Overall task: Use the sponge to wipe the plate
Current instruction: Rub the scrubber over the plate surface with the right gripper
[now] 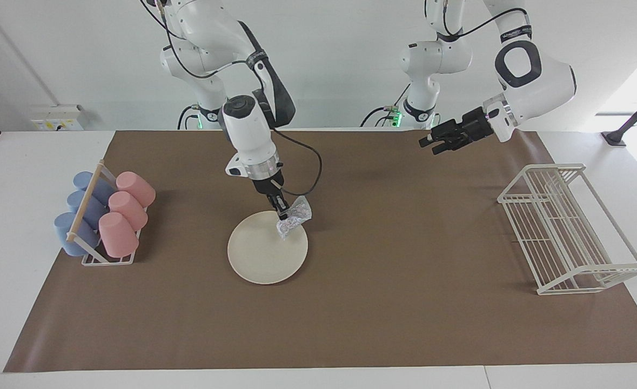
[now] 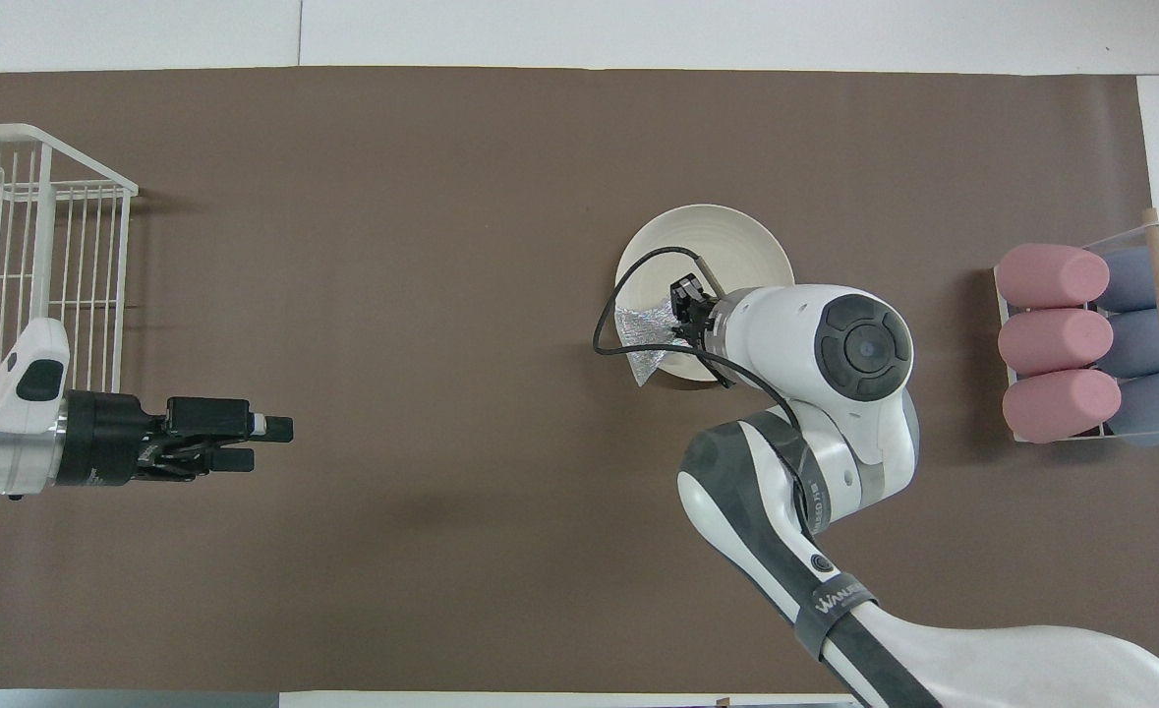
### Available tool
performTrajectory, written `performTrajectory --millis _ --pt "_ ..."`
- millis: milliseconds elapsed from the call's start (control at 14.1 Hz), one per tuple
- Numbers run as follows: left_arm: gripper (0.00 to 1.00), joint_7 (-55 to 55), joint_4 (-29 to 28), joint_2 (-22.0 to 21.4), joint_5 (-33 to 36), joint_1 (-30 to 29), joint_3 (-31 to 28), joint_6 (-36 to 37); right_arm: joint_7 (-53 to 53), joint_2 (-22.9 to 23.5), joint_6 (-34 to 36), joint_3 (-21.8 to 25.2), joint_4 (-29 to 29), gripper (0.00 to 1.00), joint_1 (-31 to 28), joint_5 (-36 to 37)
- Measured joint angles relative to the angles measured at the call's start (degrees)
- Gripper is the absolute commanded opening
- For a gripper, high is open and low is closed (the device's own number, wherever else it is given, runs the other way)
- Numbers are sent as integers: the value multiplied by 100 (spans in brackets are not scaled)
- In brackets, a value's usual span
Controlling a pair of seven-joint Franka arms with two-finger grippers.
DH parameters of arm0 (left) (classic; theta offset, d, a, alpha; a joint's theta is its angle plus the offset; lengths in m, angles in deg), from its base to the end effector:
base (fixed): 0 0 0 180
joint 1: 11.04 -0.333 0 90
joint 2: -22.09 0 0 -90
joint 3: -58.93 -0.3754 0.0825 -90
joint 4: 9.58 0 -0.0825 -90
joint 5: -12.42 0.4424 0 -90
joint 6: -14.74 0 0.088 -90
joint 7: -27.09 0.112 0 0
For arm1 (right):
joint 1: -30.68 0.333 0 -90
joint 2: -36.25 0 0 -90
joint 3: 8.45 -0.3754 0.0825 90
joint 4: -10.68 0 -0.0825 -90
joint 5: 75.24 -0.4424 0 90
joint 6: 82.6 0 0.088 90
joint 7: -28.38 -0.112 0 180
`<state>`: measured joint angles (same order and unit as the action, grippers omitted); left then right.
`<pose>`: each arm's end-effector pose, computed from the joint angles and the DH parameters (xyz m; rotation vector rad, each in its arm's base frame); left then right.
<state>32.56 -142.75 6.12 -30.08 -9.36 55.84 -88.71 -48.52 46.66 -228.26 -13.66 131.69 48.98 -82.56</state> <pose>0.4779 -0.0468 0.4794 2.3972 0.2364 -0.2381 0.5954 0.2560 0.3700 -2.5086 1.4229 -0.1179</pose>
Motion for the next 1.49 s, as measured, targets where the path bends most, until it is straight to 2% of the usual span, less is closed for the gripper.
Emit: performTrajectory --millis 213,426,639,781,1207,1491 --pt "100 -12 4 28 931 23 34 -390 211 185 -222 -2 87 0 -118 0" --pt "100 -231 6 58 1898 159 85 -766 211 558 -639 -32 106 0 -116 -10" --pt "100 -413 10 97 2560 263 104 -953 211 661 -872 -29 91 0 -123 -14" --pt "100 -421 11 112 2675 262 103 -993 347 661 -872 -22 89 0 -189 -15" --pt "100 -454 11 134 3029 262 102 -1175 1720 667 -872 -14 88 0 -794 -17" --pt "100 -458 11 166 3034 262 102 -1217 1835 672 -872 -31 88 0 -821 -19"
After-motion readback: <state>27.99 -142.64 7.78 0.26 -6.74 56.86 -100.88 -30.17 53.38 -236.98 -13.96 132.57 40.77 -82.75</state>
